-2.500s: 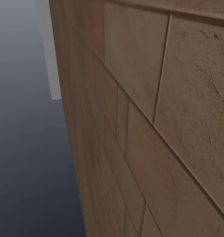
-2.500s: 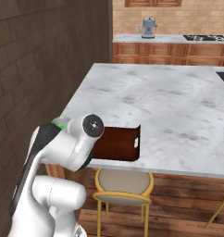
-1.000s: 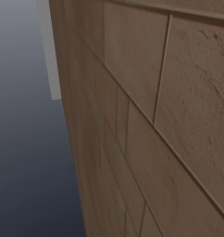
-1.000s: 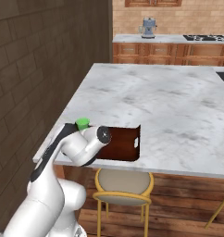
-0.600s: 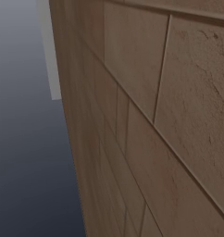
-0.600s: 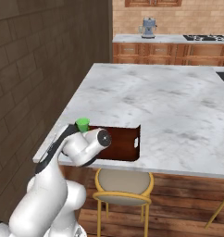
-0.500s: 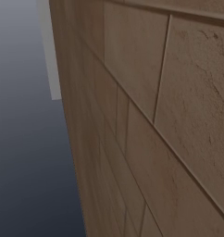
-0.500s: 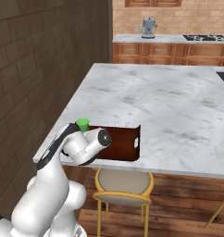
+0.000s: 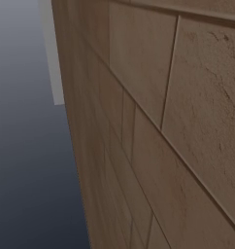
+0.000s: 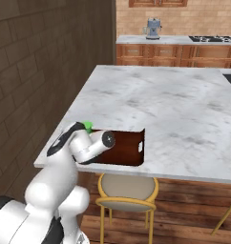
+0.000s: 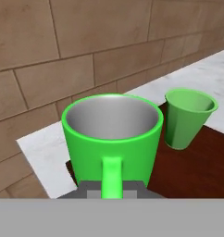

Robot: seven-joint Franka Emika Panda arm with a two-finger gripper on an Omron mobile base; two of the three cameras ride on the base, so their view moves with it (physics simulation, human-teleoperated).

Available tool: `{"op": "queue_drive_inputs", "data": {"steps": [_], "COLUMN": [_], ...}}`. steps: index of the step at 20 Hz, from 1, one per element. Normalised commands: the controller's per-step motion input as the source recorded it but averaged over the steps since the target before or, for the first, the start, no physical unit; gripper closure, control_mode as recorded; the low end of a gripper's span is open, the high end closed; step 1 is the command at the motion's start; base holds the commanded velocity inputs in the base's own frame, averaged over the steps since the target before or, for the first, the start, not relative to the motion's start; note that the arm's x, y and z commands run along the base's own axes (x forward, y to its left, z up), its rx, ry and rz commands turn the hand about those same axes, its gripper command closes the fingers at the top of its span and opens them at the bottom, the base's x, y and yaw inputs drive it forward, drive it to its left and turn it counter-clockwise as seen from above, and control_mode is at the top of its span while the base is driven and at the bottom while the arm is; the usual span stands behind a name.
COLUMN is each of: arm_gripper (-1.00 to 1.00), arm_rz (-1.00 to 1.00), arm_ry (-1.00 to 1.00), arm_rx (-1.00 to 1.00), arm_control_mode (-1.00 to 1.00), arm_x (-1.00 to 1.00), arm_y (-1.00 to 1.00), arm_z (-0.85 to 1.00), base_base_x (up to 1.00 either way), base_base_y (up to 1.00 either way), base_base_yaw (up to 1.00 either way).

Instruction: There is a tray on the dining counter. Grab the cup, mug, and pitcher and place them on the tray. The pitcher may be placed next to the tray if it cannot fit the tray.

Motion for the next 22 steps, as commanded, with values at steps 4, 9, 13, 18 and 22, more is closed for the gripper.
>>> {"op": "queue_drive_inputs", "data": {"steps": [4, 9, 13, 18, 22], "arm_gripper": [1.00, 1.00, 1.00, 1.00, 1.00], "arm_rz": [0.01, 0.00, 0.00, 0.00, 0.00], "arm_ry": [0.00, 0.00, 0.00, 0.00, 0.00], "arm_rx": [0.00, 0.00, 0.01, 0.01, 0.00], "arm_control_mode": [-1.00, -1.00, -1.00, -1.00, -1.00], "arm_x": [0.21, 0.26, 0.29, 0.27, 0.28], "arm_y": [0.06, 0.04, 0.01, 0.02, 0.03], "arm_z": [-0.34, -0.26, -0.15, -0.17, -0.18], "base_base_x": [0.00, 0.00, 0.00, 0.00, 0.00], "base_base_y": [0.00, 0.00, 0.00, 0.00, 0.00], "base_base_yaw": [0.00, 0.00, 0.00, 0.00, 0.00]}}
